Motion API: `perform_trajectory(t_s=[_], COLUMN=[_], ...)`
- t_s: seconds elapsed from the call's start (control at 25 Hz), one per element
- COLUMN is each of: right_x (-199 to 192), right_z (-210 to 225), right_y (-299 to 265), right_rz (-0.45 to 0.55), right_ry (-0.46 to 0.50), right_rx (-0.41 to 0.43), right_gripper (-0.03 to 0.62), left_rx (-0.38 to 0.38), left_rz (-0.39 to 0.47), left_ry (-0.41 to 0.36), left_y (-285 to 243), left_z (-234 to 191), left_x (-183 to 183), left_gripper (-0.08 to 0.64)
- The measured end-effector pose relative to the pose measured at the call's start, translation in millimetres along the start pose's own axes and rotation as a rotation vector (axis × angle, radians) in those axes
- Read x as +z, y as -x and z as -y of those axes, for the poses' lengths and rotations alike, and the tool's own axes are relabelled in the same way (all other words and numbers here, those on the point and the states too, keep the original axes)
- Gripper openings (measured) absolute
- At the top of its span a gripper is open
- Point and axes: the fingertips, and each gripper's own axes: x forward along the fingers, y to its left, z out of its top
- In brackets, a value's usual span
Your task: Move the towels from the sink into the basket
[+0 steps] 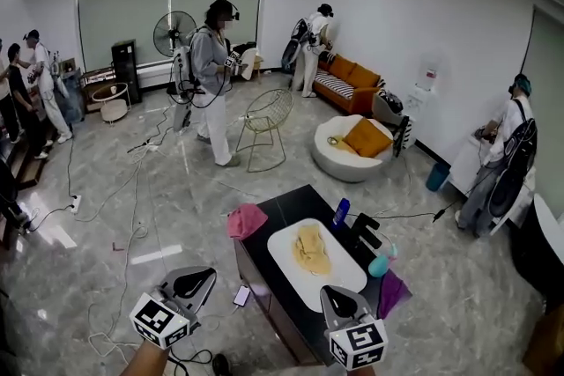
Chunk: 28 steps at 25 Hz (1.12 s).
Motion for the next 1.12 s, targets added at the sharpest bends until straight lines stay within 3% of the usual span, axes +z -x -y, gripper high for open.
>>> perform_trajectory(t_s=[0.6, 1.12], right_x=[31, 50], right_z=[18, 12], right_y=[-81, -151], right_rz=[-0.017, -0.022], right_ry=[-0.005, -0.002], right_rx=[-0.169, -0.246], right_gripper=[0.009, 0.009], left_rx=[-0.099, -0.158], left_rz=[0.059, 0.068], left_ry=[0.036, 0.057], left_y=[-74, -102], left_z=[-128, -209], left_x=[-3, -18], left_gripper=[0.005, 0.005])
